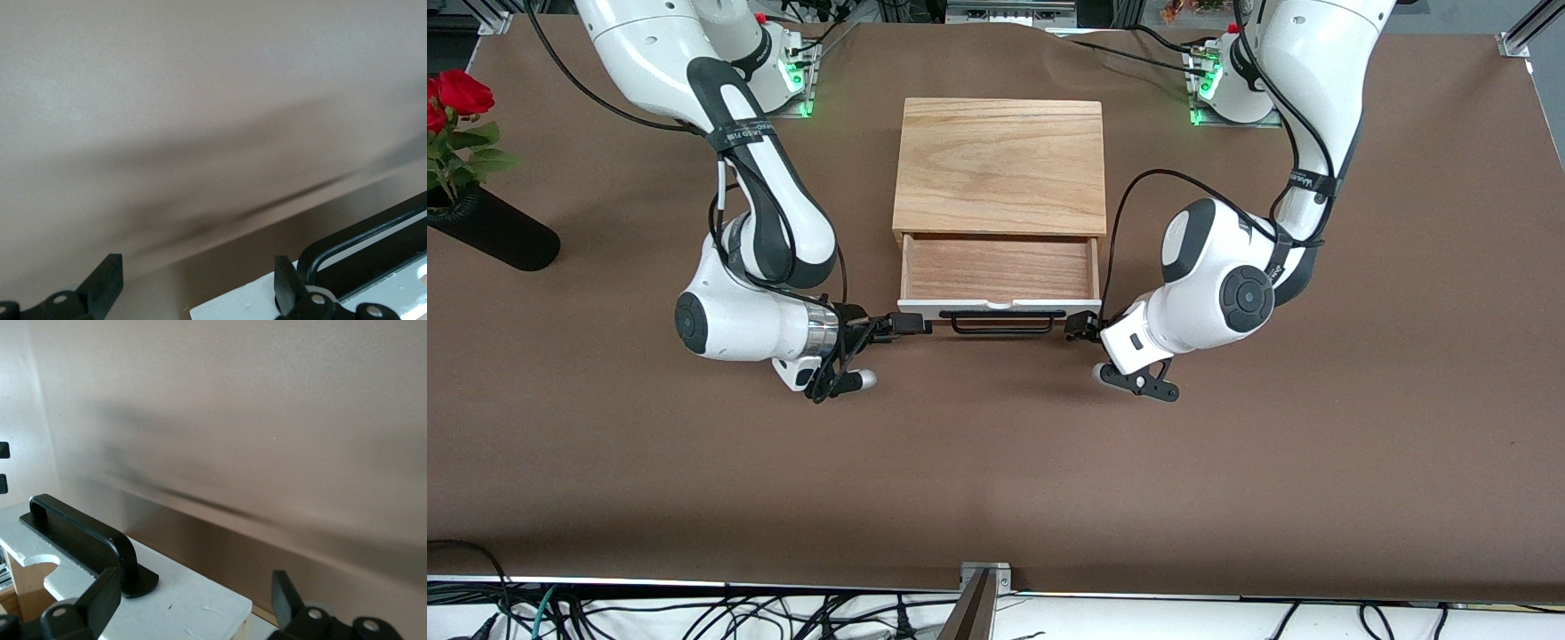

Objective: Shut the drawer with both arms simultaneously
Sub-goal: 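Place the left gripper and the right gripper against the drawer front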

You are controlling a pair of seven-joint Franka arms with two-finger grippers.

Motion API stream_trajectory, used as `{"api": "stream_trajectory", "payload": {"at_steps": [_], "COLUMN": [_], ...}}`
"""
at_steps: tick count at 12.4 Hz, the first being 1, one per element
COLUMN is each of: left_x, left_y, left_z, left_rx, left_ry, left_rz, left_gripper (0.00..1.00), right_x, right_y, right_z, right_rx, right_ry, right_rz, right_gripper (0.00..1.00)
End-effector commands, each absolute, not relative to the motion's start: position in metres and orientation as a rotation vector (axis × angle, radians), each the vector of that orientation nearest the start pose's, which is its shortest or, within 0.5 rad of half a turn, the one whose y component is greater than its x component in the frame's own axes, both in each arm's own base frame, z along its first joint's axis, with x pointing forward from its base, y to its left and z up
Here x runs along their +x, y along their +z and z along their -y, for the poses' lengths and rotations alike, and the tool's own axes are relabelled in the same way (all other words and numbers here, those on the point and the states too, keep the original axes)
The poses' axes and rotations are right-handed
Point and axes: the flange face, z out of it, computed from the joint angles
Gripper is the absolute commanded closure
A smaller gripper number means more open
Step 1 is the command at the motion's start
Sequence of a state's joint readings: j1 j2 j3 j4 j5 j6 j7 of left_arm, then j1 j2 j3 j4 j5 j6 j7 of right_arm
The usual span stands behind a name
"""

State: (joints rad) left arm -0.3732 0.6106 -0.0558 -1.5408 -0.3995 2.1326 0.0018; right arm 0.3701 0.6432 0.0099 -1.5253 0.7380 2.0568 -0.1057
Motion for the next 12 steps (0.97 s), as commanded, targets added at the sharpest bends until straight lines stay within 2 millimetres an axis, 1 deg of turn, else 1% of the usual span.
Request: {"api": "stream_trajectory", "payload": {"at_steps": [1, 4, 7, 9, 12], "left_x": [0.627, 0.623, 0.616, 0.614, 0.607], "left_y": [0.296, 0.294, 0.295, 0.293, 0.289], "left_z": [0.309, 0.31, 0.309, 0.31, 0.314], "left_rx": [-3.491, -3.484, -3.469, -3.464, -3.455], "left_ry": [0.242, 0.287, 0.38, 0.399, 0.456], "left_rz": [-0.344, -0.355, -0.374, -0.376, -0.399], "left_gripper": [0.0, 0.0, 0.0, 0.0, 0.0], "right_x": [0.64, 0.634, 0.63, 0.629, 0.621], "right_y": [0.283, 0.281, 0.281, 0.281, 0.268], "right_z": [-0.297, -0.303, -0.304, -0.304, -0.302], "right_rx": [-2.487, -2.478, -2.469, -2.467, -2.469], "right_ry": [0.26, 0.293, 0.334, 0.342, 0.372], "right_rz": [0.13, 0.146, 0.161, 0.165, 0.183], "right_gripper": [0.0, 0.0, 0.0, 0.0, 0.0]}}
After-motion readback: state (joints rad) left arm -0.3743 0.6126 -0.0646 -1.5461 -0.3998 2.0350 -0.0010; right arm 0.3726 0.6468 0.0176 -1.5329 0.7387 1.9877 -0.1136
